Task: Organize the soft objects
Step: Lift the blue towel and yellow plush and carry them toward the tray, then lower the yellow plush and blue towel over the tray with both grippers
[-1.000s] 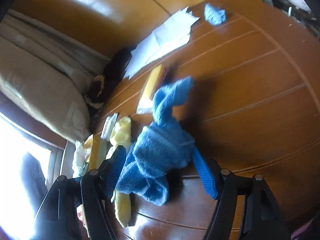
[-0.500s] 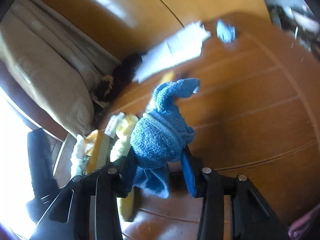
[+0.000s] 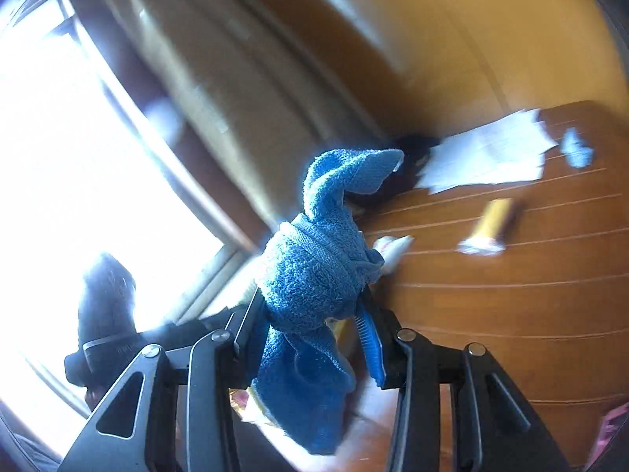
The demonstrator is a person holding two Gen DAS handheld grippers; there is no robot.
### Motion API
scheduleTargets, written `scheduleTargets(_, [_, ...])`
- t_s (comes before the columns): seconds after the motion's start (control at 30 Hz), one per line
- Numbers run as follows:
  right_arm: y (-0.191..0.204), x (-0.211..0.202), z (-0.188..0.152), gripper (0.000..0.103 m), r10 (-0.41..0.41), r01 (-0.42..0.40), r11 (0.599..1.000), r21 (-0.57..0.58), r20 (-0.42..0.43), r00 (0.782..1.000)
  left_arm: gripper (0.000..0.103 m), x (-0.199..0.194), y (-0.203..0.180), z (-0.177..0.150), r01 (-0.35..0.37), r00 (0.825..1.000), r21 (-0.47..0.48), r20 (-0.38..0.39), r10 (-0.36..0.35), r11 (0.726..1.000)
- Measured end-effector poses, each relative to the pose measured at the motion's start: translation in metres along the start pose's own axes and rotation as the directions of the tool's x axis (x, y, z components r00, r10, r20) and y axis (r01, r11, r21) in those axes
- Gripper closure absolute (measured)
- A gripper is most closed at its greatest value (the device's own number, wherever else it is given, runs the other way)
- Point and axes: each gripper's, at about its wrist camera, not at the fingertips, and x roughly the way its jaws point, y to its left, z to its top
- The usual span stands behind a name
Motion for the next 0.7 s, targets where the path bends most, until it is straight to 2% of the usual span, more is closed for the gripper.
scheduleTargets(0.1, [0.015,0.031,-0.005,0.062,0.027,-0.03,0.999,-0.034,-0.065,0.998,0.077,-0.012,0.026,0.005,-0.041,0.999,-0.039,0.024,0.042,0.998])
scheduleTargets(0.2, [0.019,0.065,-0.004,0.062,0.013,-0.019,0.998,-0.052,-0.127,0.992,0.077,-0.01,0.053,0.009,-0.067,0.997,-0.083,0.021,0.069,0.994])
scheduleTargets(0.4, [0.009,0.121,0.012,0.062,-0.082,0.064,0.992,-0.106,-0.184,0.98,0.077,0.023,0.093,0.024,-0.103,0.995,-0.138,-0.02,0.101,0.985])
scheduleTargets(0.57, [0.0,0.174,0.023,0.062,-0.107,0.083,0.991,-0.103,-0.247,0.963,0.077,0.054,0.116,0.038,-0.126,0.991,-0.165,-0.058,0.118,0.978])
scheduleTargets(0.7, [-0.004,0.207,0.019,0.062,-0.128,0.095,0.988,-0.121,-0.297,0.946,0.077,0.079,0.126,0.044,-0.156,0.986,-0.165,-0.083,0.144,0.974])
